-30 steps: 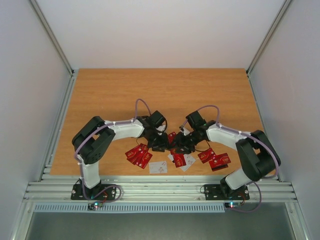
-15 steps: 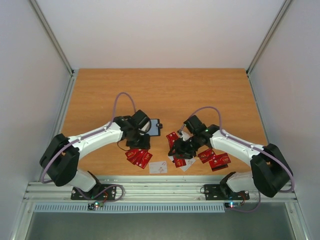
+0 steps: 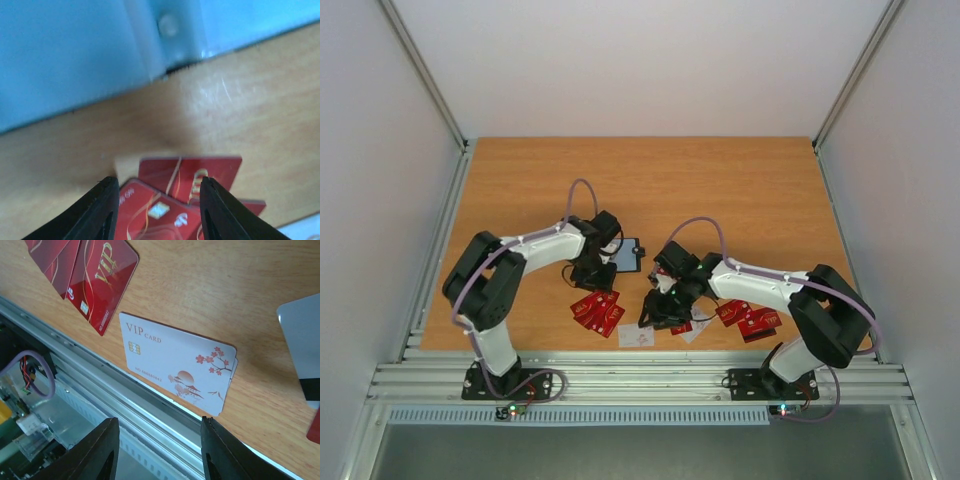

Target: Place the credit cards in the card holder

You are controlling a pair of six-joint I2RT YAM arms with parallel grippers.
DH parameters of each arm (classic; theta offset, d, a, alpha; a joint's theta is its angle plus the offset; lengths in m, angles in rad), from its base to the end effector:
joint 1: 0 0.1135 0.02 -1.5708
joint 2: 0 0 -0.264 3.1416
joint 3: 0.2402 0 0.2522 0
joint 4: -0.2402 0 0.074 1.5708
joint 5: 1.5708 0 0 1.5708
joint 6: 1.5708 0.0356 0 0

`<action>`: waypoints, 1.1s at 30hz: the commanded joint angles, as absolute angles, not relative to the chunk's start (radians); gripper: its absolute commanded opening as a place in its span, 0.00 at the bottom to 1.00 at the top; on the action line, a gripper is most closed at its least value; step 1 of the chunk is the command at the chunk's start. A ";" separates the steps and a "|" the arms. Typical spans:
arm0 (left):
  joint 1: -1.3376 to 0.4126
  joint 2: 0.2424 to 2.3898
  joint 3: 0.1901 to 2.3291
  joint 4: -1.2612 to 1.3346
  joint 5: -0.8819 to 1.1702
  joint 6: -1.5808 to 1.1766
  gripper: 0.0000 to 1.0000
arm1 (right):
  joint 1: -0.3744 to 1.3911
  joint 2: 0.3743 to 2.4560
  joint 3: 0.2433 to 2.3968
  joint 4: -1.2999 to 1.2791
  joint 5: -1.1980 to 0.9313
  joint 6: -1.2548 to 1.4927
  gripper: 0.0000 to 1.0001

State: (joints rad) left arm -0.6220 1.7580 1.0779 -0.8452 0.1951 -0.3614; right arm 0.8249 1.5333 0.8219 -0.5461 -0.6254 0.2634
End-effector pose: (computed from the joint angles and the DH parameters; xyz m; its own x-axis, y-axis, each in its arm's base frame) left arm 0.2416 -0.1817 0.1567 -0.9641 0.2644 0.0259 0.2543 0.9468 -0.1972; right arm 0.1656 0.2099 0.1650 -0.8103 -0.5659 -0.1526 -0.5250 0.5852 0.6180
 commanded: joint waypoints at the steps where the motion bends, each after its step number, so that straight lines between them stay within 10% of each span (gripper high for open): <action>1: -0.615 1.832 1.145 -0.874 0.161 -0.290 0.47 | 0.833 1.493 0.803 -0.521 -0.593 0.297 0.46; 33: -0.774 1.420 0.660 -0.684 0.347 -0.758 0.48 | 0.866 1.402 0.713 -0.422 -0.604 0.382 0.45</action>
